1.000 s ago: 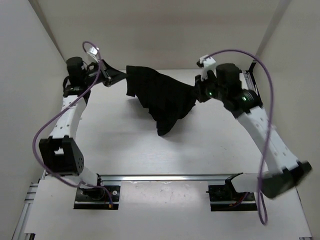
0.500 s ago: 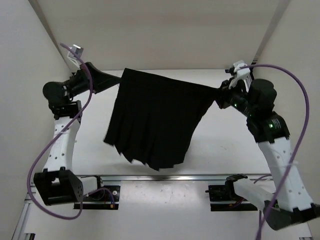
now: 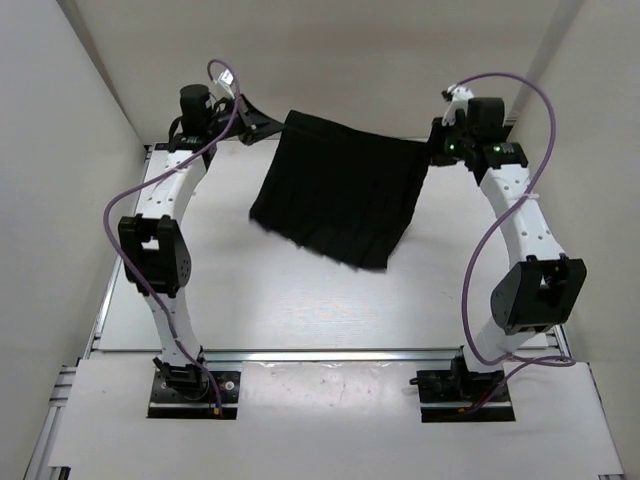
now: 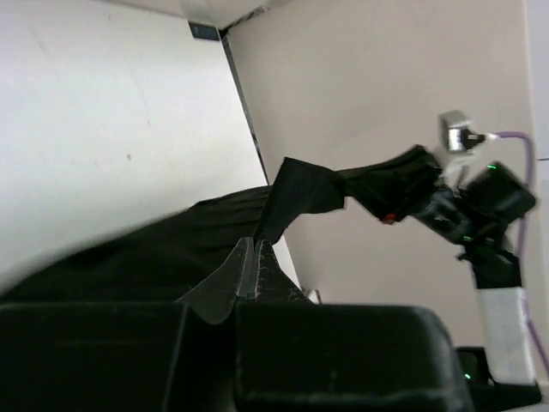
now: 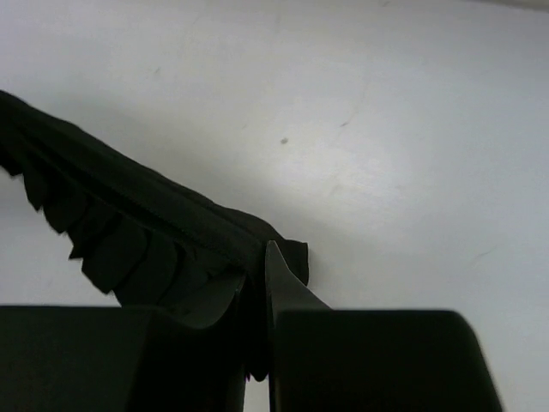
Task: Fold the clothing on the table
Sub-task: Flatten the skirt out
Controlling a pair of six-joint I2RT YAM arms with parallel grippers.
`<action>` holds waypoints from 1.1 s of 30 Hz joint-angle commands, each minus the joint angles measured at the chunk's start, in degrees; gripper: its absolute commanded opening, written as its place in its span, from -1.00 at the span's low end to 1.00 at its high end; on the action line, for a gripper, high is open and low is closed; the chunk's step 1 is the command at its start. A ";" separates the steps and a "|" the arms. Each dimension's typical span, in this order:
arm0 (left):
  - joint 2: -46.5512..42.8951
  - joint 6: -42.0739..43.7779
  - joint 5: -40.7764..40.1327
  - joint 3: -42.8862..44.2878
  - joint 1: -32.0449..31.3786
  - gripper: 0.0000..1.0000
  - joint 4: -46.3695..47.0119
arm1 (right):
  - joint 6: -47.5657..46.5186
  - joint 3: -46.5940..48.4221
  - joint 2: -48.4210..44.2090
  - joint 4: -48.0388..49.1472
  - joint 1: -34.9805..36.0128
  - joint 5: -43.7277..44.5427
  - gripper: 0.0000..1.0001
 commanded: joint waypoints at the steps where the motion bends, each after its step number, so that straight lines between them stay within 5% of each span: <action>1: 1.32 3.75 -5.32 12.39 -0.56 -1.00 -5.96 | -0.48 12.02 -1.06 1.33 -2.24 8.05 -1.00; 7: -4.12 0.03 -2.16 5.92 3.39 -1.00 1.79 | -3.04 14.71 -5.78 3.08 -1.98 7.09 -1.00; 14: -17.12 0.66 0.04 -21.99 5.25 -1.00 6.87 | -1.72 -18.76 -24.40 7.75 1.62 6.66 -1.00; 17: -23.89 3.37 0.65 -35.27 1.13 -1.00 5.58 | 2.49 -34.48 -32.83 4.85 3.28 4.99 -1.00; 20: -32.40 5.40 1.17 -42.59 -2.57 -1.00 3.30 | 4.77 -39.79 -43.37 0.38 8.37 5.50 -0.99; 25: -41.81 0.13 8.99 -41.39 -2.59 -1.00 6.45 | 8.91 -33.84 -56.58 -7.80 23.04 15.33 -0.99; 27: -43.68 3.01 10.58 -34.74 -1.62 -1.00 0.51 | 9.44 -32.07 -59.66 -7.81 26.74 20.18 -1.00; 33: -43.68 13.49 9.09 -20.39 -0.65 -1.00 -12.80 | 3.66 -23.37 -55.21 -9.14 33.18 30.55 -1.00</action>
